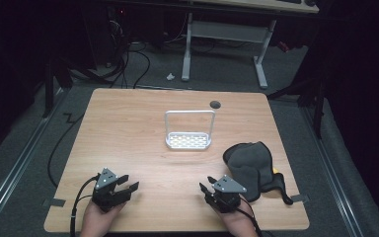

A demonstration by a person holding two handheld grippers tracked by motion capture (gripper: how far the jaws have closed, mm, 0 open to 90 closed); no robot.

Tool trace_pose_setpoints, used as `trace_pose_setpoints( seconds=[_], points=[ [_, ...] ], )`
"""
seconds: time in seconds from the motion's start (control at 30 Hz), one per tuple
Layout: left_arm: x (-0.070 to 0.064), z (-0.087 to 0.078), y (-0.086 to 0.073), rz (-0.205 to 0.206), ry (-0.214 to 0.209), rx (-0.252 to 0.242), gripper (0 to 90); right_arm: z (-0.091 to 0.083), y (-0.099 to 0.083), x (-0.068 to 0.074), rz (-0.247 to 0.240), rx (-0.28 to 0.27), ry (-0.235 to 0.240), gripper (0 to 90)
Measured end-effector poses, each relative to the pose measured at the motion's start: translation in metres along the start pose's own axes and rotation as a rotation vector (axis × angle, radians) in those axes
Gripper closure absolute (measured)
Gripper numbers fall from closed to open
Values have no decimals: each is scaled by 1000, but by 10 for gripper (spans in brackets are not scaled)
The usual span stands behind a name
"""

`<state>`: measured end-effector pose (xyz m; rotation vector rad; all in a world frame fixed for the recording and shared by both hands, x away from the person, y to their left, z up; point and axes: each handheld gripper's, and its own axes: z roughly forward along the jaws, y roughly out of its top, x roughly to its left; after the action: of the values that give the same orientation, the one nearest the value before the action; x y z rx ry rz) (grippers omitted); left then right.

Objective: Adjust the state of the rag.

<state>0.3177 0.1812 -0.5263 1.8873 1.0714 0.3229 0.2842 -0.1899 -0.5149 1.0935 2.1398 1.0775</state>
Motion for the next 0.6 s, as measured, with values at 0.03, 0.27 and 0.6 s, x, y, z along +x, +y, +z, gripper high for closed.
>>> trace_pose_setpoints(
  seconds=[0.03, 0.27, 0.6],
  points=[
    [0, 0, 0, 0, 0, 0, 476, -1, 0, -1, 4, -2, -8, 612],
    [-6, 6, -3, 17, 12, 16, 470, -8, -1, -8, 26, -19, -24, 650],
    [-9, 1, 1, 60, -11, 0, 447, -26, 4, -17, 49, -70, -48, 651]
  ],
)
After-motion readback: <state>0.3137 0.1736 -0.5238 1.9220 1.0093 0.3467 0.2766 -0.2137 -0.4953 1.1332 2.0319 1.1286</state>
